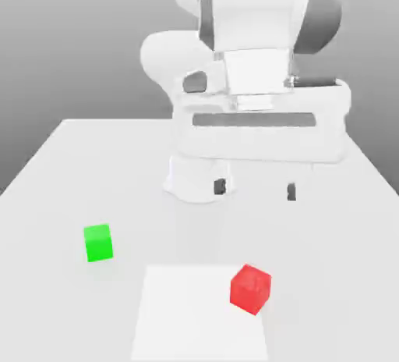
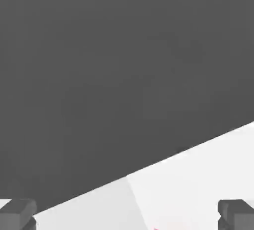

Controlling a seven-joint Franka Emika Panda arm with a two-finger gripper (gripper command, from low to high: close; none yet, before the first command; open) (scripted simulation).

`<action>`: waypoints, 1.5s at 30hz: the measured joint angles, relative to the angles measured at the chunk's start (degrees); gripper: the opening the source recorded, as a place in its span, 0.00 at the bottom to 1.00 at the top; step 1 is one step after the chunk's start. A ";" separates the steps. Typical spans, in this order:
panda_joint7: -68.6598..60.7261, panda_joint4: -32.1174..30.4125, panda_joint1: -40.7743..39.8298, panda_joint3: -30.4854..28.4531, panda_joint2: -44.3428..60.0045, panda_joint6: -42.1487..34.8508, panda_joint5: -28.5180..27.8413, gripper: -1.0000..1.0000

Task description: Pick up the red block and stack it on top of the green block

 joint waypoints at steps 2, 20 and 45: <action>5.22 -2.22 -0.20 1.21 4.23 2.40 -1.48 0.50; 20.85 -4.05 5.16 -4.94 22.84 16.02 -13.64 0.00; -37.69 -18.44 -20.26 -30.13 -8.24 -0.05 -16.52 0.00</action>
